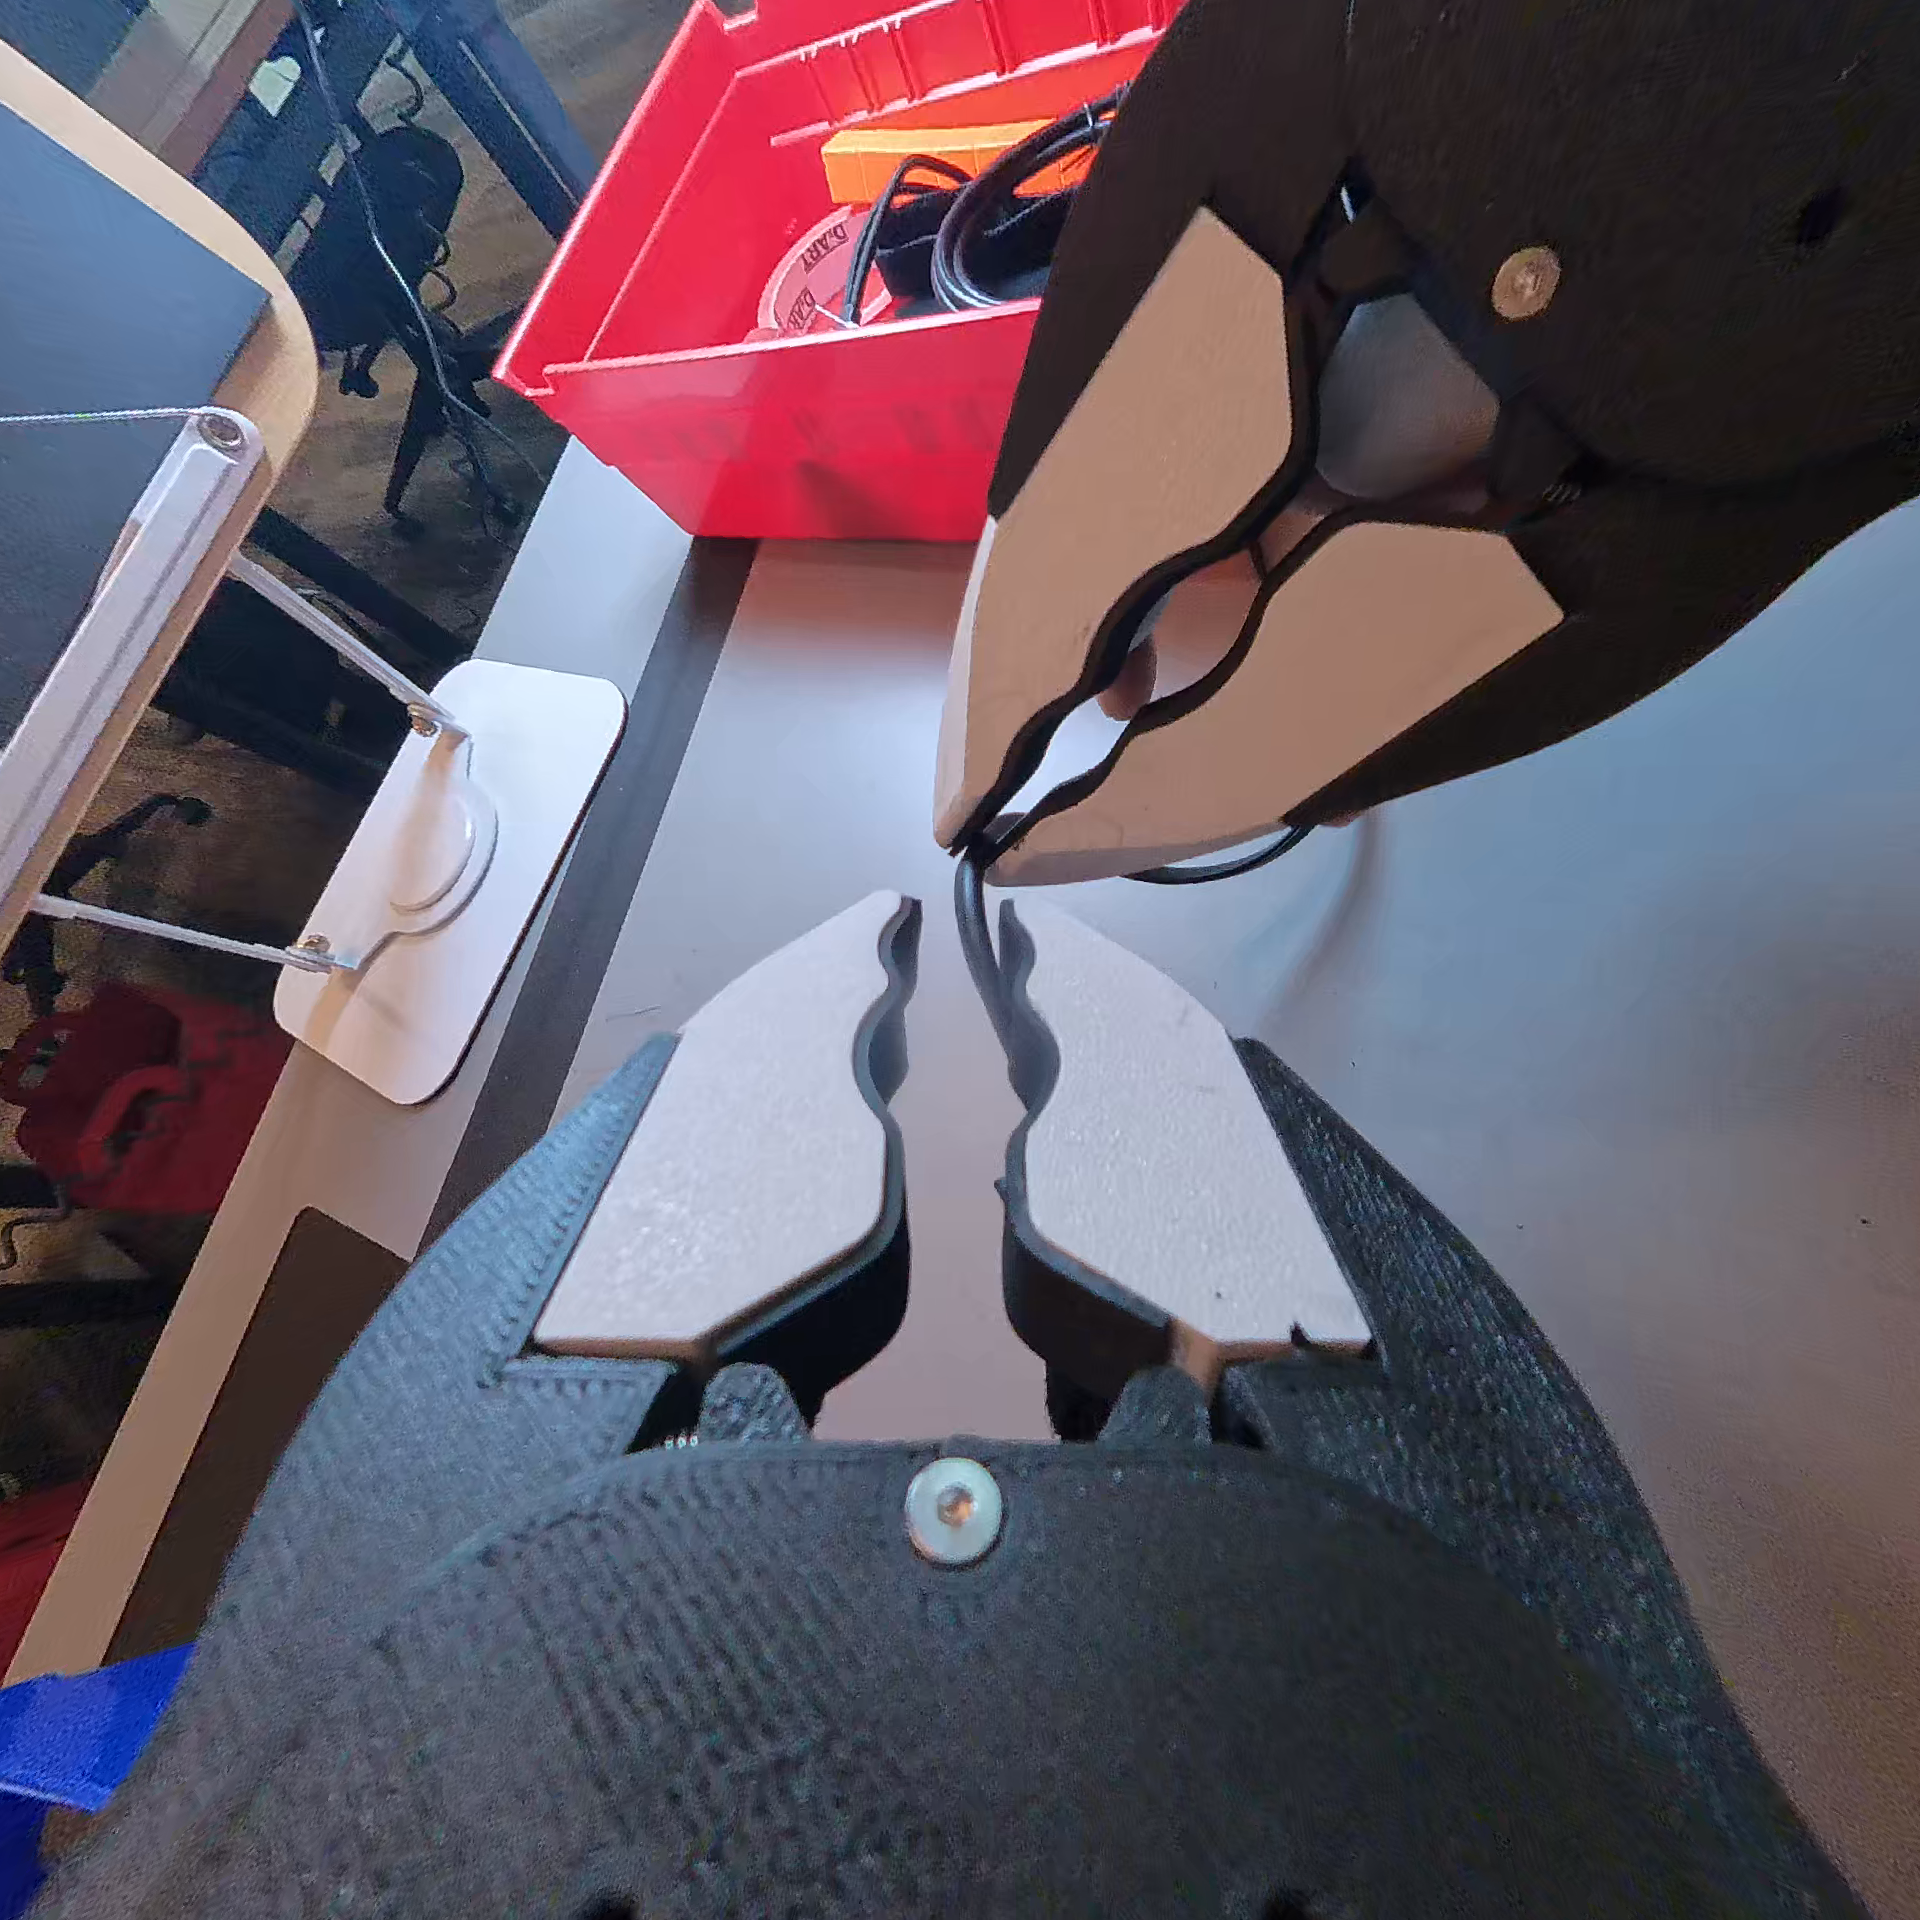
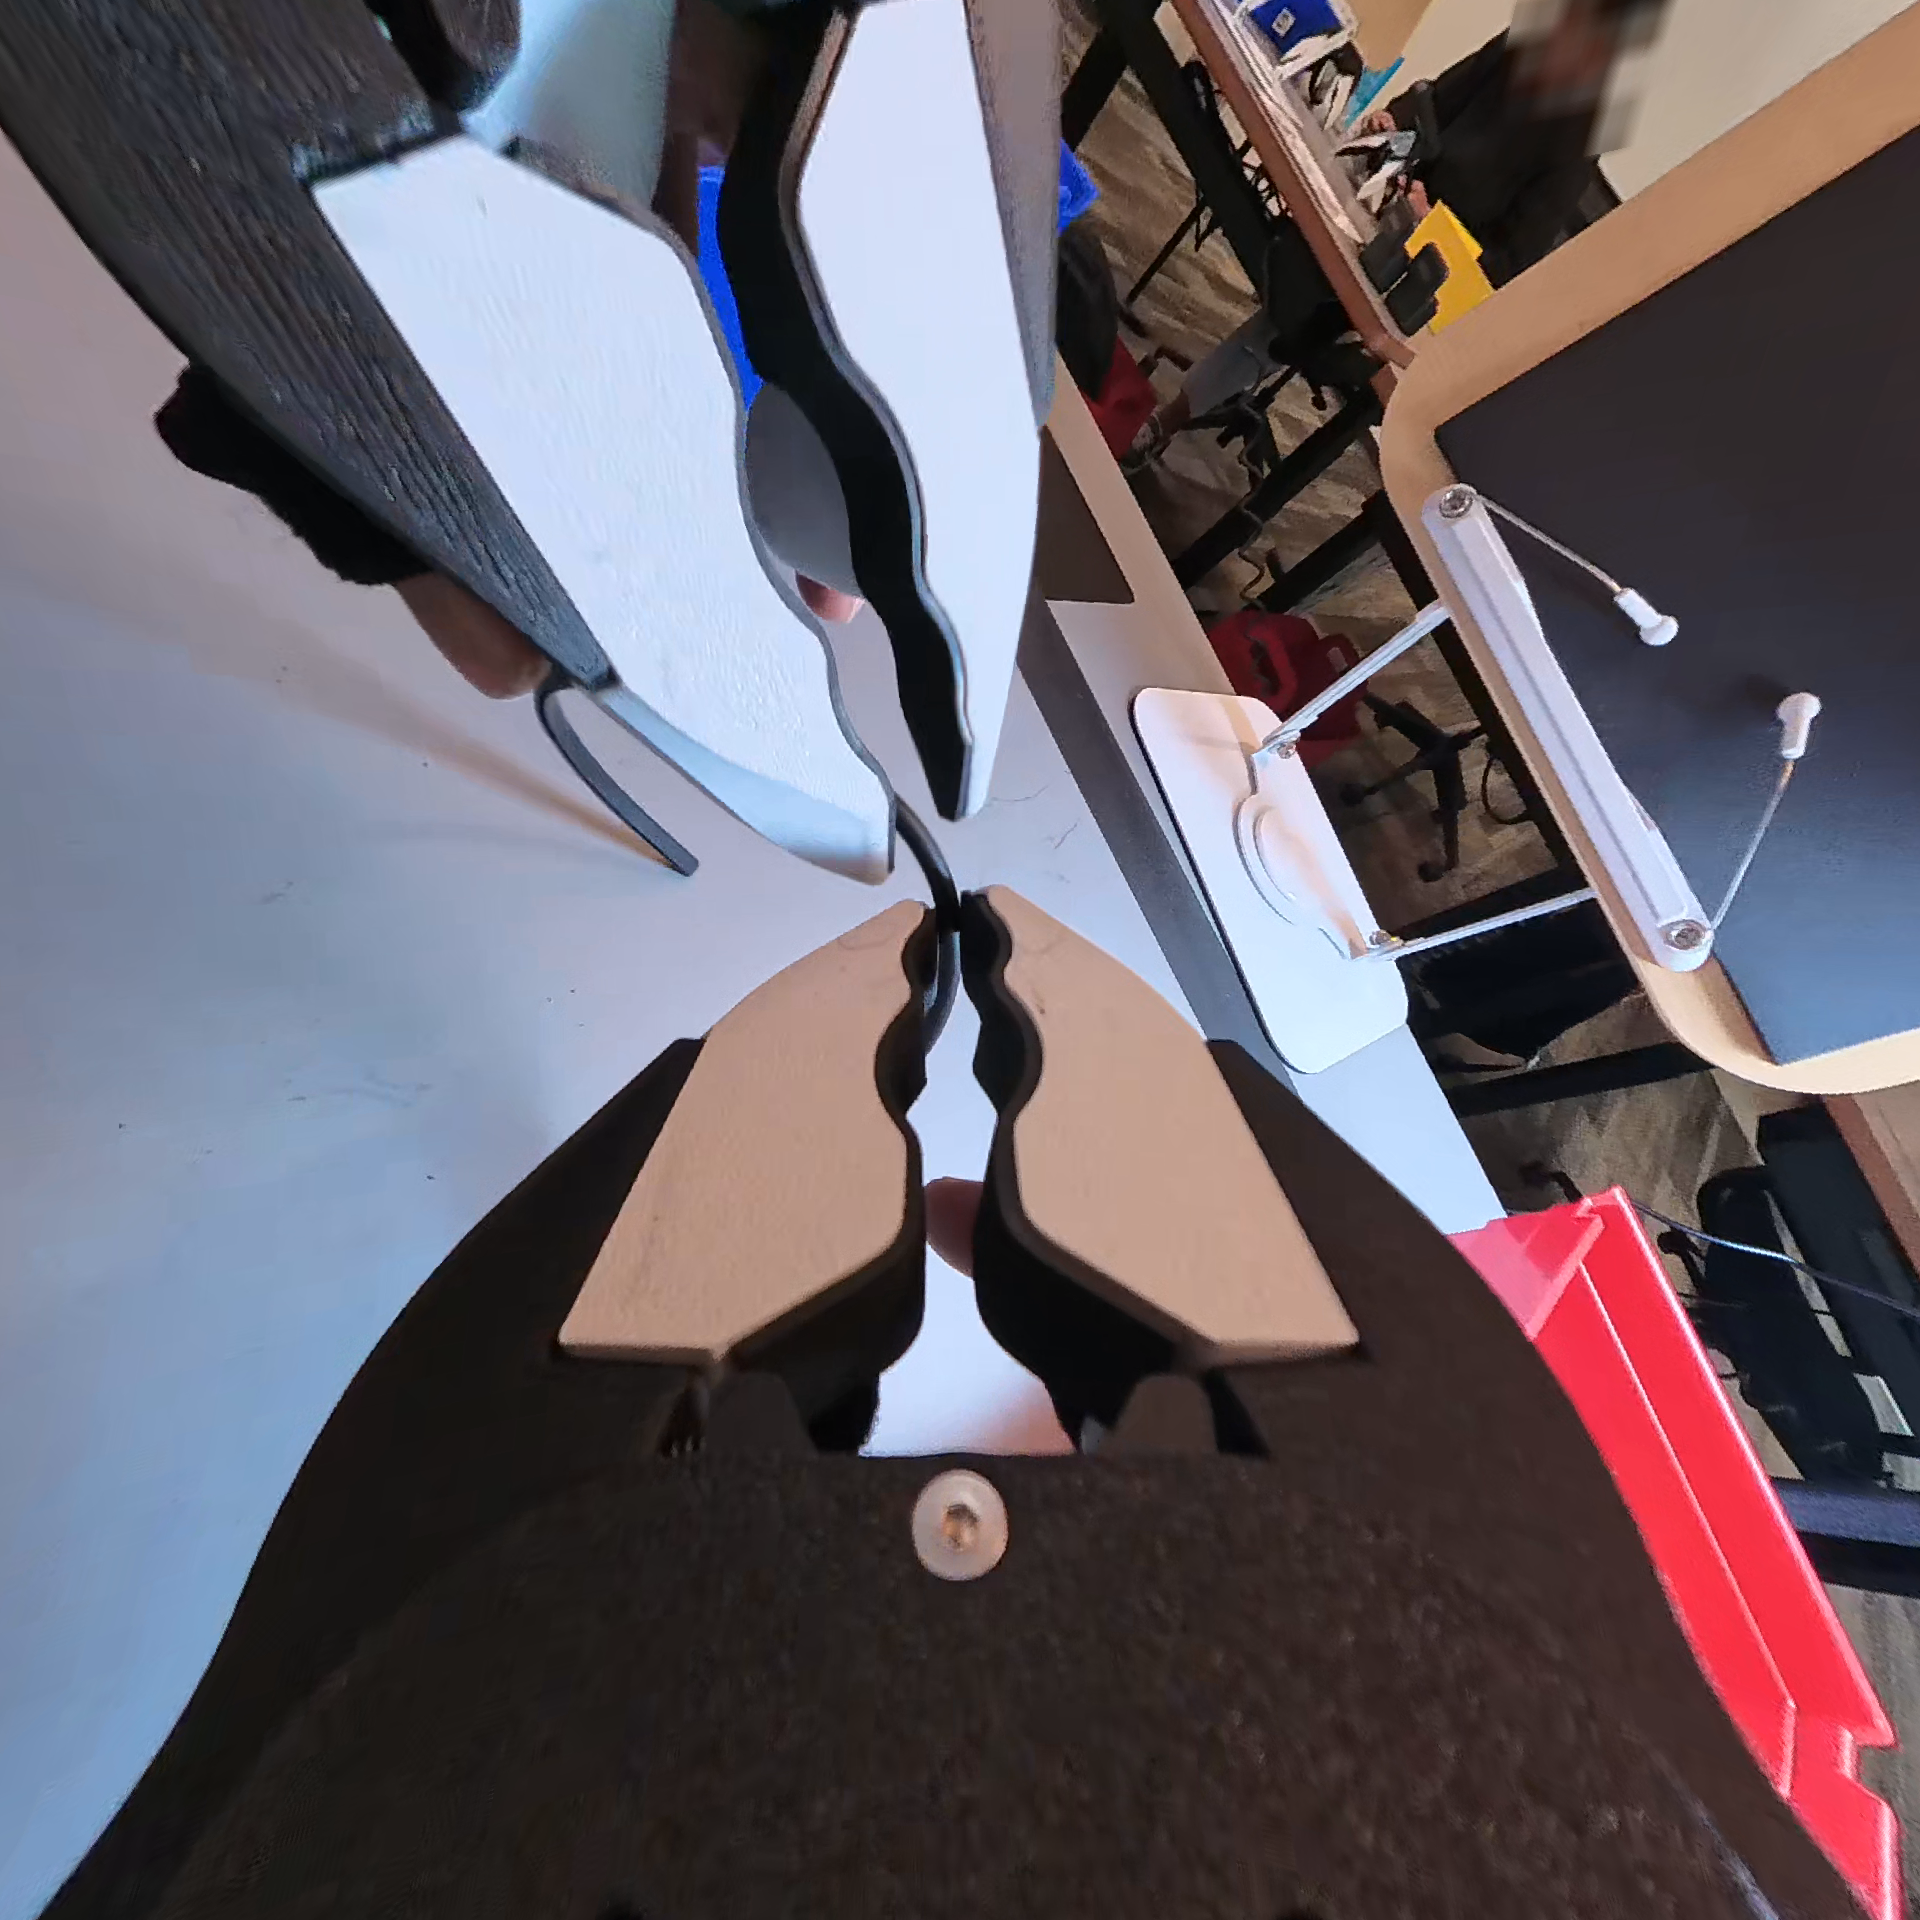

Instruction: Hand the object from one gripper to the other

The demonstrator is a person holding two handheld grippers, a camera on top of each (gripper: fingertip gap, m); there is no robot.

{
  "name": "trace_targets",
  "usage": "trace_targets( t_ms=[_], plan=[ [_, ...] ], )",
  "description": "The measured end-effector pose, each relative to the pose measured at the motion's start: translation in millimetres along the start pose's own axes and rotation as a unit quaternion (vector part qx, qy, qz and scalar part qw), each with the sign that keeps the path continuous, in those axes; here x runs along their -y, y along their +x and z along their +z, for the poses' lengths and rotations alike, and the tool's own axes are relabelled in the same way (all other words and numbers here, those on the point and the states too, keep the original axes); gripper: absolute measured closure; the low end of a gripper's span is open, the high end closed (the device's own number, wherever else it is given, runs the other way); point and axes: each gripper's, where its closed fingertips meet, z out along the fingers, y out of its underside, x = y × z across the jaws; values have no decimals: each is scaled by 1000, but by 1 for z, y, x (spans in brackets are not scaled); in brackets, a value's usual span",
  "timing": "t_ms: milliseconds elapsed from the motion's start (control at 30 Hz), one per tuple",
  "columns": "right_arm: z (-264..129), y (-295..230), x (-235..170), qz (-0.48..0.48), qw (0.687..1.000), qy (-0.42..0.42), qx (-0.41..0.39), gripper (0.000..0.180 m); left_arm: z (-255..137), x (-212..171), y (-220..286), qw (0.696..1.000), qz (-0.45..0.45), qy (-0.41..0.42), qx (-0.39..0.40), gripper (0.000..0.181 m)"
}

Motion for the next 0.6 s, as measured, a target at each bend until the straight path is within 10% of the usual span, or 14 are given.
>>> trace_targets(
  t_ms=[33,600],
  plan=[
    [-1,0,1,0,1000,1,1,176,0,0,0,1000,1,0,-1,168],
    [-4,19,0,74,997,30,-10,175,-17,13,-17,997,-55,59,8,177]
  ],
)
